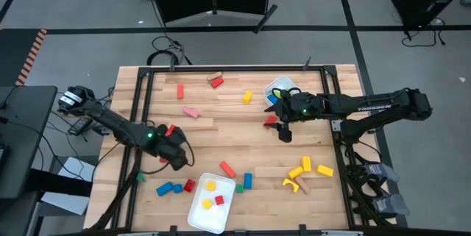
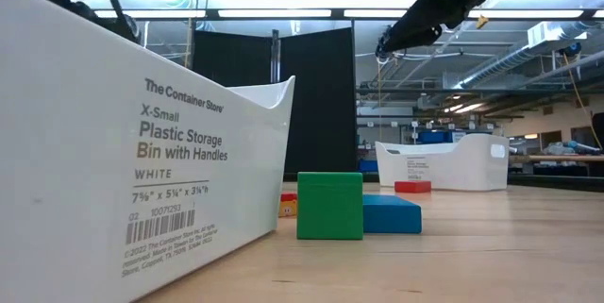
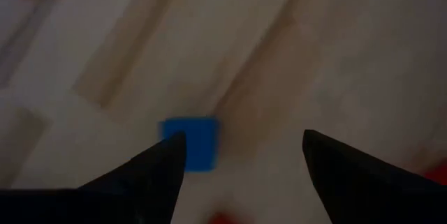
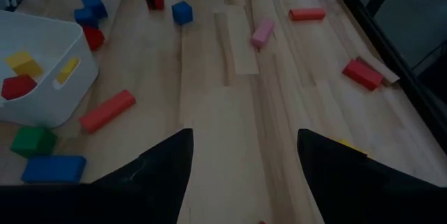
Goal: Sort blocks by size
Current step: Put the blue square block into the top white bin
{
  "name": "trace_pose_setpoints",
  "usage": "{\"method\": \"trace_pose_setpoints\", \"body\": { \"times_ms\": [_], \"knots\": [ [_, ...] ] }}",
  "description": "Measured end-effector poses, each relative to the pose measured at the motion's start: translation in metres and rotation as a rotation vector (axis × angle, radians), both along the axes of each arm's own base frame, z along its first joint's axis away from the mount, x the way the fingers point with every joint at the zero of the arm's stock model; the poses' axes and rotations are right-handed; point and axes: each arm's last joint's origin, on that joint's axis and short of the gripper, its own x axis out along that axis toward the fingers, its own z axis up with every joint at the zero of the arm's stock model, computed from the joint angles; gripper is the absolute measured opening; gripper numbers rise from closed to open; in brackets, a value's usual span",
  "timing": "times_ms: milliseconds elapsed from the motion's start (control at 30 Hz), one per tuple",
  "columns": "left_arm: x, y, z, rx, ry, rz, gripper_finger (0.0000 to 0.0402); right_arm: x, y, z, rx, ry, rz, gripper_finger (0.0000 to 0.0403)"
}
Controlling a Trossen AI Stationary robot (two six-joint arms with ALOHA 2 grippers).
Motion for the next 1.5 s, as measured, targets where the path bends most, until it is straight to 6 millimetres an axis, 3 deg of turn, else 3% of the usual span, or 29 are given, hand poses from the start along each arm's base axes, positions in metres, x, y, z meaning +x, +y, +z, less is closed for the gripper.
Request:
{"method": "trace_pose_setpoints", "body": {
  "times_ms": [300, 733, 867, 1033, 1067, 1267, 1500],
  "knots": [
    [-0.003, 0.013, -0.018, 0.031, 0.104, 0.015, 0.0293, 0.000, 0.003, 0.000, 0.001, -0.001, 0.011, 0.0268],
    [-0.007, 0.017, -0.042, -0.005, 0.054, 0.003, 0.0281, 0.000, 0.005, 0.000, 0.006, -0.002, 0.019, 0.0268],
    [-0.007, 0.017, -0.045, -0.021, 0.035, 0.002, 0.0236, 0.000, 0.005, 0.000, 0.006, -0.006, 0.019, 0.0268],
    [-0.005, 0.016, -0.044, -0.032, 0.025, -0.003, 0.0134, 0.001, 0.005, 0.001, 0.006, -0.008, 0.018, 0.0268],
    [-0.005, 0.016, -0.043, -0.030, 0.023, -0.008, 0.0138, 0.001, 0.005, 0.001, 0.006, -0.008, 0.018, 0.0268],
    [0.013, 0.011, -0.017, 0.016, -0.072, -0.020, 0.0138, 0.001, 0.005, 0.001, 0.015, -0.009, 0.013, 0.0268],
    [0.054, -0.018, 0.058, 0.050, -0.381, -0.328, 0.0138, 0.001, 0.008, 0.001, 0.022, -0.010, 0.019, 0.0268]
  ]
}}
